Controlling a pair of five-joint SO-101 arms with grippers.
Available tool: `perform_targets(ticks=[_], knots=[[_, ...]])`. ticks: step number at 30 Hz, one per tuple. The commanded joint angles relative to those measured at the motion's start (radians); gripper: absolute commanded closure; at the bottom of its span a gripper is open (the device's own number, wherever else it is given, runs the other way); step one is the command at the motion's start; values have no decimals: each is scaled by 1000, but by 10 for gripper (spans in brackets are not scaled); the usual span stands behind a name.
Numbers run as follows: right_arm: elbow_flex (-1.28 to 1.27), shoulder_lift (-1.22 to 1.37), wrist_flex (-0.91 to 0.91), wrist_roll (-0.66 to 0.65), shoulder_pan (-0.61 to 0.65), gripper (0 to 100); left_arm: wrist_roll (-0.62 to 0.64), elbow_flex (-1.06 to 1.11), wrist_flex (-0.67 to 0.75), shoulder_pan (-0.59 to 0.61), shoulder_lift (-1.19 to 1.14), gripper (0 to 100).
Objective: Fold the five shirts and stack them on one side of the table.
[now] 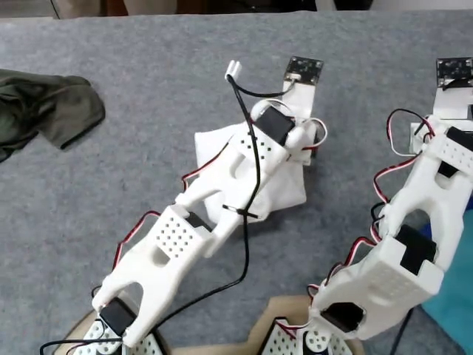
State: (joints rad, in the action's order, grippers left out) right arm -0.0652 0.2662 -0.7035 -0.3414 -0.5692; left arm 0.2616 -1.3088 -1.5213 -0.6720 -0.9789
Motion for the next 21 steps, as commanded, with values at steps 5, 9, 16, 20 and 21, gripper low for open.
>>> perform_targets(ticks=[5,9,16,20,21], knots=[[45,-7,-49,-40,30,992,54,-55,-55,84,22,818],[48,-42,-133,-78,99,993,49,-61,-98,281,15,822],[53,-188,-371,-161,320,993,17,-52,-144,514,12,836],[84,-268,-512,-210,510,993,-28,-51,-163,539,12,933],[85,-271,-532,-207,564,993,-40,-51,-163,551,12,953]])
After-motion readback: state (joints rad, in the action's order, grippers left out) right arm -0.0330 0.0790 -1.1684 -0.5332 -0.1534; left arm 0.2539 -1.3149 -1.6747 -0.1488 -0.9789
